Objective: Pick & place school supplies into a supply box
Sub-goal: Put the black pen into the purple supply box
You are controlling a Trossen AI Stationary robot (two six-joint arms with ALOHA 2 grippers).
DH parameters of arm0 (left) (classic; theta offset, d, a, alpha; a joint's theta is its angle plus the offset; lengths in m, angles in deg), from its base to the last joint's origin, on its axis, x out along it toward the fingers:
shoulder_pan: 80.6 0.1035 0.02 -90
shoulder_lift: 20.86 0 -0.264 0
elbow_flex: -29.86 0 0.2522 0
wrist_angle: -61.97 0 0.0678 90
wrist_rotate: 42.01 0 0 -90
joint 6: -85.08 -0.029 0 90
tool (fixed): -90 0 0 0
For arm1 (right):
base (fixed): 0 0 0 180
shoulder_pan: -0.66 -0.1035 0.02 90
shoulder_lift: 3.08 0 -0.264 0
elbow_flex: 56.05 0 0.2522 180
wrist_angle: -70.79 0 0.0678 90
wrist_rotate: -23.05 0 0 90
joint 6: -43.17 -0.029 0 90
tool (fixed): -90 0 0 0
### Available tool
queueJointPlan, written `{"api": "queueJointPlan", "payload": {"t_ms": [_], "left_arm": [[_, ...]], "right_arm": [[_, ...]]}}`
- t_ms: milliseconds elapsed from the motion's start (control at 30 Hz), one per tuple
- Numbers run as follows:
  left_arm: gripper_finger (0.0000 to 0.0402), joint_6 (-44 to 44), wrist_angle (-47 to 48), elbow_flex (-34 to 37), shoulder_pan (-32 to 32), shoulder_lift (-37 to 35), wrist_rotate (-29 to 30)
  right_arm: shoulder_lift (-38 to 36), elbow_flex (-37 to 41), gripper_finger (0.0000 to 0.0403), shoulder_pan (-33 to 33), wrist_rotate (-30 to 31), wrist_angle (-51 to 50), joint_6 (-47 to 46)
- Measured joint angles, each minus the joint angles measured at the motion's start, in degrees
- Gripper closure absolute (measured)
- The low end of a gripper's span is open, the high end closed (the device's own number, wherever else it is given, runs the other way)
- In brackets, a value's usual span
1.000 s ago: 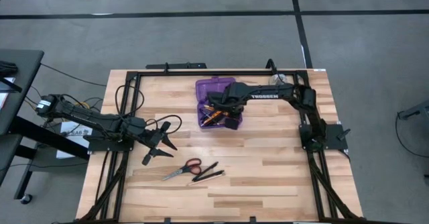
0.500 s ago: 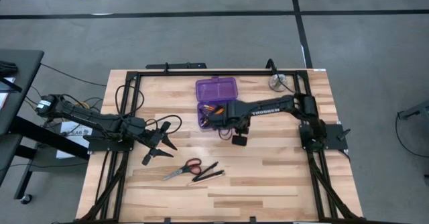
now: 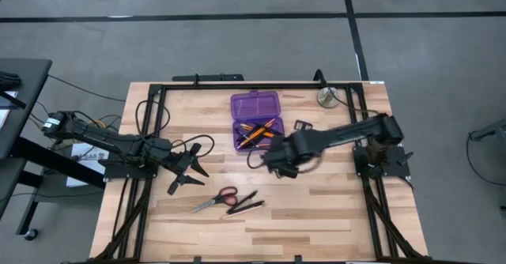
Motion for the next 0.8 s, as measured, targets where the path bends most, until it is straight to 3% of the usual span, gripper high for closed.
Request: {"api": "queueJointPlan", "payload": {"t_ms": [367, 600, 800], "left_arm": [[0.0271, 0.04, -1.77, 0.0, 0.01, 0.0, 0.24], [0.0271, 0.04, -2.45, 0.0, 0.01, 0.67, 0.28], [0.0271, 0.64, -6.12, 0.01, -0.01, 5.29, 0.26]], "right_arm": [[-10.65, -0.04, 0.0343, -15.08, 27.1, -0.47, -16.35], [-11.13, 1.29, 0.0343, -20.33, 34.41, -1.66, -21.72], [-13.59, 13.23, 0.0343, -21.59, 37.22, -1.61, -32.99]]}}
